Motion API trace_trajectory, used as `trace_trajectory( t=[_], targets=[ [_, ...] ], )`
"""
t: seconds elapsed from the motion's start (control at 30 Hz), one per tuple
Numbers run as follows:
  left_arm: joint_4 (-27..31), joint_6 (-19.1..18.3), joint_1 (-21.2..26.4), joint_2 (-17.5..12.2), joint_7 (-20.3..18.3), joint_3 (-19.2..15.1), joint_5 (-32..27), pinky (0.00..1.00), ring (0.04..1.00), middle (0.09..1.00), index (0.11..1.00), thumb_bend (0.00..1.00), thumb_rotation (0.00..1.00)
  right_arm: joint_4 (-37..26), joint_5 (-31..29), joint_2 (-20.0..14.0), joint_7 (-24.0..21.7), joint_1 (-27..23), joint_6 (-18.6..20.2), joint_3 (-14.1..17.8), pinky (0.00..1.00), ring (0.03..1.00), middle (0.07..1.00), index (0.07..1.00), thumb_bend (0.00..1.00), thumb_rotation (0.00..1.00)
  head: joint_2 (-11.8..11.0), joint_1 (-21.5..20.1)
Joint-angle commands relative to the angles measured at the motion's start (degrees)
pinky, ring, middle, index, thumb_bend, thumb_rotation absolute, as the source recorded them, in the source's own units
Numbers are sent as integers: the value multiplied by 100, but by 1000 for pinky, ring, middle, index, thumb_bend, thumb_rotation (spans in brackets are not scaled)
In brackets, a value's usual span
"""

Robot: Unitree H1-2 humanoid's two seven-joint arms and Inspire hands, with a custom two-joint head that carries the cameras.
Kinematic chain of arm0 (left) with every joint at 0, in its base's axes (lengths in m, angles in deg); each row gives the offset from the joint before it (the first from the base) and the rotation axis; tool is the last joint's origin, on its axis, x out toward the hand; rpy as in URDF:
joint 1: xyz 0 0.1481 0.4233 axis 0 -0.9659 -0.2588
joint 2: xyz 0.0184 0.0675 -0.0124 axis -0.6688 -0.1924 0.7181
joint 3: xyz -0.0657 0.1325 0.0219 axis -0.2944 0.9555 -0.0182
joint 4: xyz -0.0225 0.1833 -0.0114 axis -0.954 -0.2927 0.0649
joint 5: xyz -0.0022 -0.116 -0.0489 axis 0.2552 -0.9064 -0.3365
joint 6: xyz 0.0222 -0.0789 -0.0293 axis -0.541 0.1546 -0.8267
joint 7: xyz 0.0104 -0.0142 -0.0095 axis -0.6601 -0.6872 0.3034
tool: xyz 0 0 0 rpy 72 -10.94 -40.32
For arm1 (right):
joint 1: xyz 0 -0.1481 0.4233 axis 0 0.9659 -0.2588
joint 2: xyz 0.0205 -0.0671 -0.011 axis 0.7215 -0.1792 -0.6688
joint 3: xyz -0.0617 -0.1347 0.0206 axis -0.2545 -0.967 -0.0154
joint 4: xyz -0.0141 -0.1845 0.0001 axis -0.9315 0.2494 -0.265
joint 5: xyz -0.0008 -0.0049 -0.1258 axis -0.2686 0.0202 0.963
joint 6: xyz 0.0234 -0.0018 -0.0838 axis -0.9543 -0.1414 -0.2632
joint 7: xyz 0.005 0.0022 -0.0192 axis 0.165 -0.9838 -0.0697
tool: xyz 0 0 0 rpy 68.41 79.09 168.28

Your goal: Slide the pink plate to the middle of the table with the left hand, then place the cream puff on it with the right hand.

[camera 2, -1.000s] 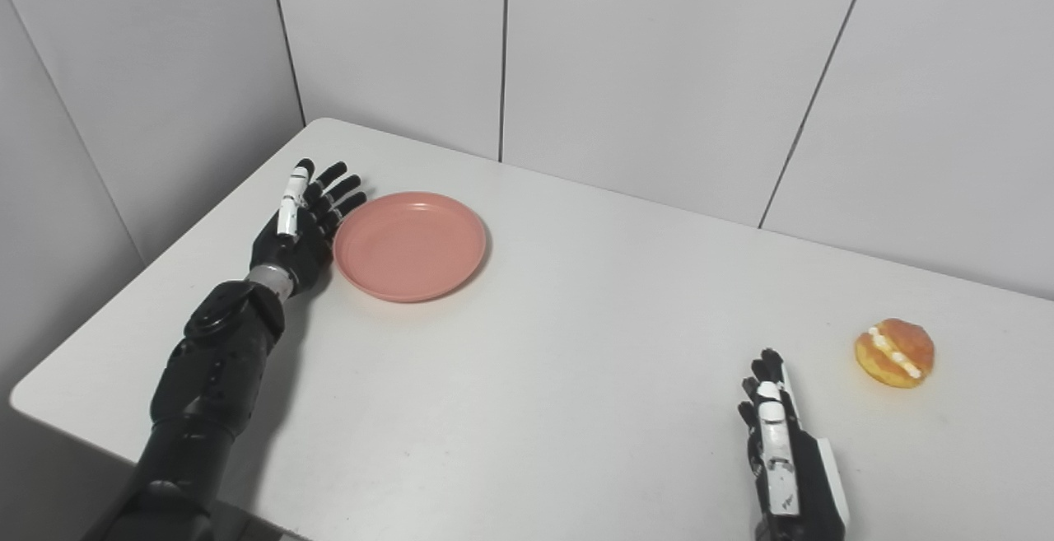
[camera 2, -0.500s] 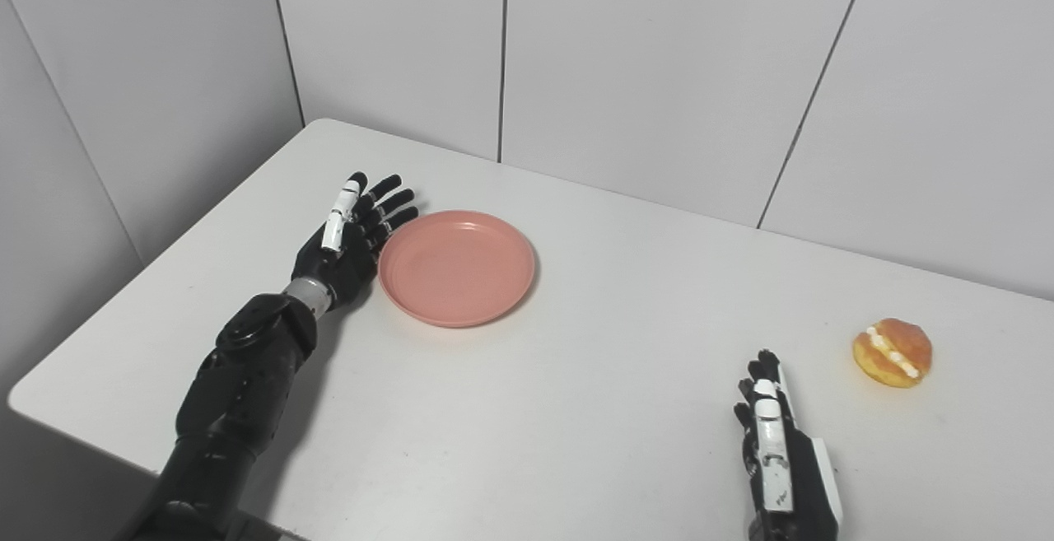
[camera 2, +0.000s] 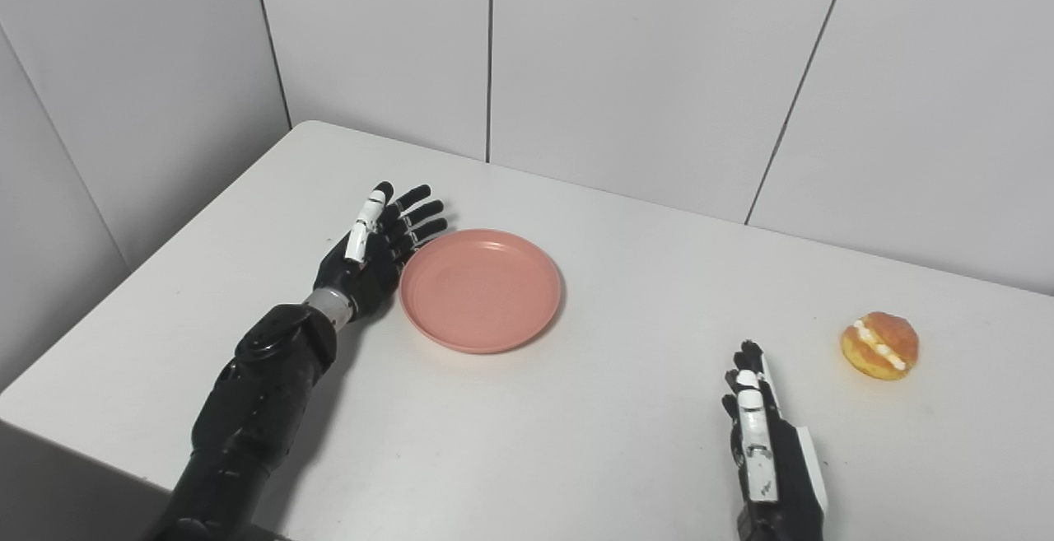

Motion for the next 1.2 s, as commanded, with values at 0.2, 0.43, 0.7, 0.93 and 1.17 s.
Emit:
trace_trajectory(
  t=[0.2,0.43,0.7,0.93,1.17],
  targets=[
    [719,-630,-348,290,20,398,61,861,868,868,846,392,1000,-182,30,126,101,-176,-60,-49,995,988,994,982,356,1000,43,-222],
    [1130,-813,-535,403,-9,601,135,860,862,866,845,393,1000,-152,11,178,100,-213,-28,-63,1000,997,999,987,366,1000,118,-474],
    [1504,-914,-848,469,-118,844,110,857,868,873,851,400,1000,-59,114,240,194,-254,-228,-115,988,981,980,970,352,1000,196,-783],
    [1649,-973,-967,547,-49,867,50,871,878,885,863,407,1000,-125,215,264,250,-243,-155,-165,969,975,978,967,353,1000,227,-927],
    [1686,-835,-1040,626,-39,839,134,889,896,897,875,415,1000,-189,425,272,397,-280,-159,-160,937,942,953,950,377,1000,288,-1339]
  ],
)
